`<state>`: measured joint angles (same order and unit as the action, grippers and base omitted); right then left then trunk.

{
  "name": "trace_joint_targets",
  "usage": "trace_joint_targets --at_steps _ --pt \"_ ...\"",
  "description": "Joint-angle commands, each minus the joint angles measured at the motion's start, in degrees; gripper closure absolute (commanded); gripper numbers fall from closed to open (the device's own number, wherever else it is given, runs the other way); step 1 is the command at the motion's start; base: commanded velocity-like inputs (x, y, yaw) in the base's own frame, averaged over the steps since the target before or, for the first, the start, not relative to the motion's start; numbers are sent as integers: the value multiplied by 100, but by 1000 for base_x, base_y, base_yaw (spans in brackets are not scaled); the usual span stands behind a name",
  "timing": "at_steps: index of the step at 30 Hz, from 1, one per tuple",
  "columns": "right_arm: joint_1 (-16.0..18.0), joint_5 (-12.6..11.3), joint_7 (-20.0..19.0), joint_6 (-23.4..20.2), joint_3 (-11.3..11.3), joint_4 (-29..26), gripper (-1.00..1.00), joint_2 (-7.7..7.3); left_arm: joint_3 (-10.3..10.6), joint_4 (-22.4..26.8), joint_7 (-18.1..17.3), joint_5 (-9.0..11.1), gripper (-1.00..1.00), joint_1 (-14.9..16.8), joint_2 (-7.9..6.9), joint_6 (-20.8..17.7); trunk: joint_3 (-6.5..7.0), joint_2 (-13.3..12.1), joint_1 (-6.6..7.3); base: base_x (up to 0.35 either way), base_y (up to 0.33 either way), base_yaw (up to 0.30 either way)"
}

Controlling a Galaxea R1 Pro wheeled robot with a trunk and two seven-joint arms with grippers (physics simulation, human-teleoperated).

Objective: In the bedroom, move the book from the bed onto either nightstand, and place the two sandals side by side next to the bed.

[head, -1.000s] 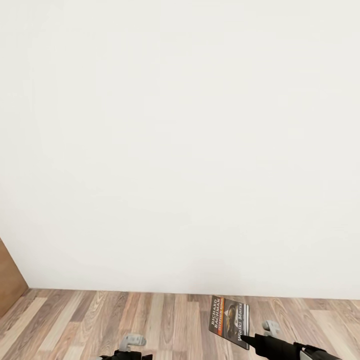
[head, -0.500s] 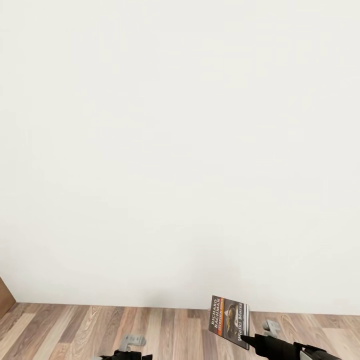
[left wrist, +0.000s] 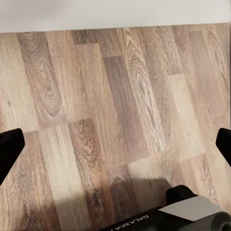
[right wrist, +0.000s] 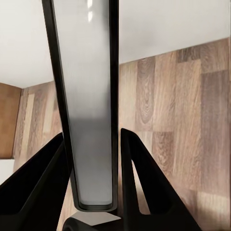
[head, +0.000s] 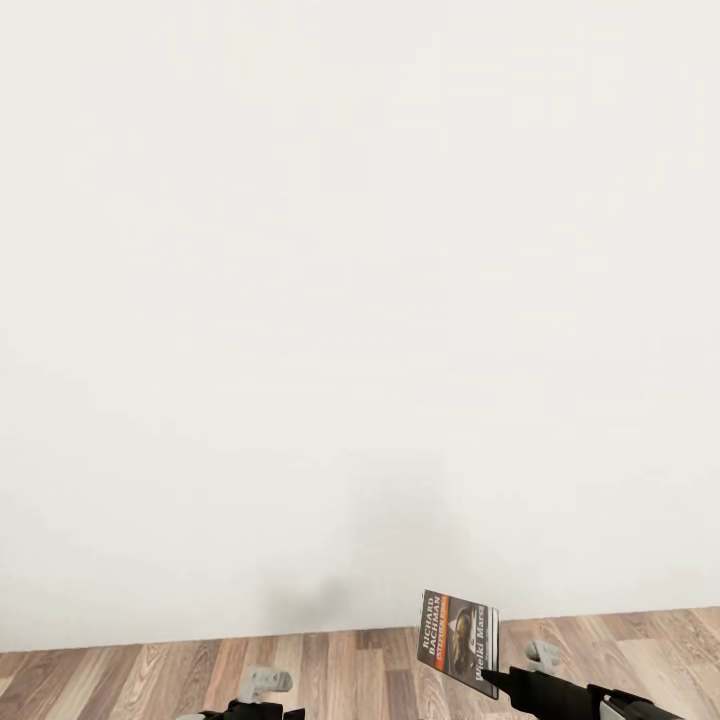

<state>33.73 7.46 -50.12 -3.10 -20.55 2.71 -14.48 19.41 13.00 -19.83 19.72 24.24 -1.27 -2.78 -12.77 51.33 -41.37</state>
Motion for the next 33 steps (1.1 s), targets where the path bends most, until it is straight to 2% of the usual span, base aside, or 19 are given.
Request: trace_joint_targets --at_steps 1,11,22,33 --pt "9 37 -12 -33 -57 10 100 -3 28 9 -12 58 -100 2 -5 -29 -8 6 -1 1 0 -256" --pt "10 37 -16 -33 -55 10 100 -3 28 8 -12 58 -100 2 -5 -32 -8 6 -1 17 0 -256" --pt "10 37 -16 -33 -57 10 100 -3 28 7 -12 58 -100 2 -5 -30 -8 6 -1 257 0 -254" --pt "10 37 -16 -33 -55 10 100 -3 28 6 -12 58 -100 2 -5 -29 -8 6 -1 18 0 -261"
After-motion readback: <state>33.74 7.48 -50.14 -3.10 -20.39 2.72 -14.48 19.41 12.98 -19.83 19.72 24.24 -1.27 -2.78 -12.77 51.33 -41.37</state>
